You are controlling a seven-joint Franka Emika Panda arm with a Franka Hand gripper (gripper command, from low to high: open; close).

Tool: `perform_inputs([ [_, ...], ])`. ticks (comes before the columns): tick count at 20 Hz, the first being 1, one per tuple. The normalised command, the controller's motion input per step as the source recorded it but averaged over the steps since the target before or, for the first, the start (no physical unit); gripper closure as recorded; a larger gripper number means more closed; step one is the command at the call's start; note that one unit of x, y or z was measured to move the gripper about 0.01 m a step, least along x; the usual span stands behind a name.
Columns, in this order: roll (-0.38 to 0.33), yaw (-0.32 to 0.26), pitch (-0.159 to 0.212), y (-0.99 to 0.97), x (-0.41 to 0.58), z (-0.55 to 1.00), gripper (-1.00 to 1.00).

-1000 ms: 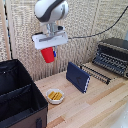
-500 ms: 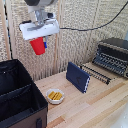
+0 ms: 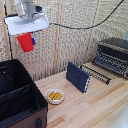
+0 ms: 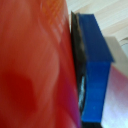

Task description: Kindly spot and seek the red cup placed ahead of you. Cautiously adjust your gripper towards the red cup, gripping it gently. Find the after-storage area of the caddy. Relocate the red cup in your grip over the rear portion and softly release it into the compartment.

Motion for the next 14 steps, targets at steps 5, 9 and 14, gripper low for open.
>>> perform_inputs([
  [5,-0.082,0.000,0.000,0.85,0.253,0.15,1.00],
  [9,-0.101,0.000,0.033,0.85,0.169,0.00,1.00],
  [14,-0.060,-0.009,0.006,0.70,0.081,0.00,1.00],
])
